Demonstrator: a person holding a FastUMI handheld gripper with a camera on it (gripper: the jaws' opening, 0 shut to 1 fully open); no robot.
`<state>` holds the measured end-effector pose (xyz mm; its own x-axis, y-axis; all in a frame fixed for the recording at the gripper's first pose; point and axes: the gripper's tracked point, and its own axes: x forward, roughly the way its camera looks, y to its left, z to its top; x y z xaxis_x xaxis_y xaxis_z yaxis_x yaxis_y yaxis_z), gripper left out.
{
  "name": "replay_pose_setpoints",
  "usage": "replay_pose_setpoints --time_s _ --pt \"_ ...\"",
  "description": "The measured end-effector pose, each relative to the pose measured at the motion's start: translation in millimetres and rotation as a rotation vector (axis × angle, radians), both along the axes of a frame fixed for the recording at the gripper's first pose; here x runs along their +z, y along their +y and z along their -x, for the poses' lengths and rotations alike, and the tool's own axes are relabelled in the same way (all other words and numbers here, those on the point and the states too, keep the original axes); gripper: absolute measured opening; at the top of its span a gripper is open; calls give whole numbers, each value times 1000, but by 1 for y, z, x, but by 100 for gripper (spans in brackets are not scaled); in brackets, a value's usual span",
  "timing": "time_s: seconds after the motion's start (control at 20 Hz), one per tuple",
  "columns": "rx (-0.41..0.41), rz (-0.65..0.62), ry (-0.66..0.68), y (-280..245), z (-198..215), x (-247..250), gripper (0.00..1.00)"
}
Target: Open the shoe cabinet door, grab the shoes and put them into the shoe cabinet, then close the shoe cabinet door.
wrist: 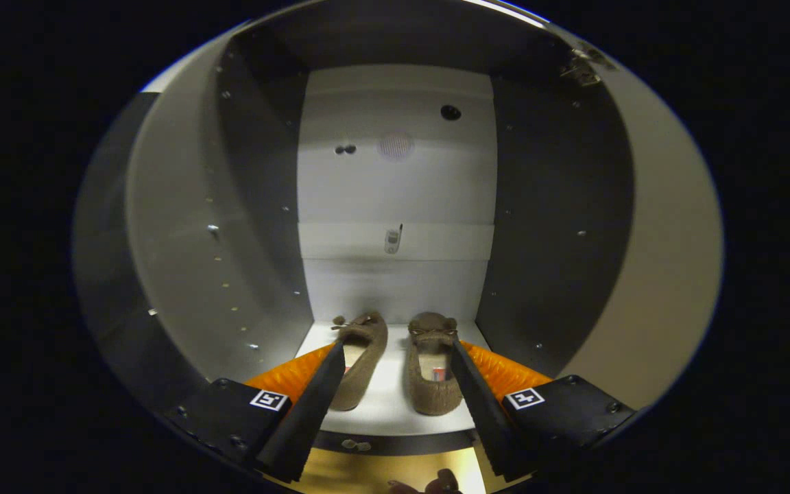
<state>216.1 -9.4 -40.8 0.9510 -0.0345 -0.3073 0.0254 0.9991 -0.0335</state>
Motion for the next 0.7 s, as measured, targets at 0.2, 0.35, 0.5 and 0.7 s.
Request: replay_pose_setpoints --time_s 0.2,0.35,0.5,0.7 --pt "51 -1 -92 12 62 39 98" --pt "77 -13 -126 14 113 57 98" --pt "103 -29 -152 9 163 74 98" --pt "159 -78 -158 -7 233 91 98"
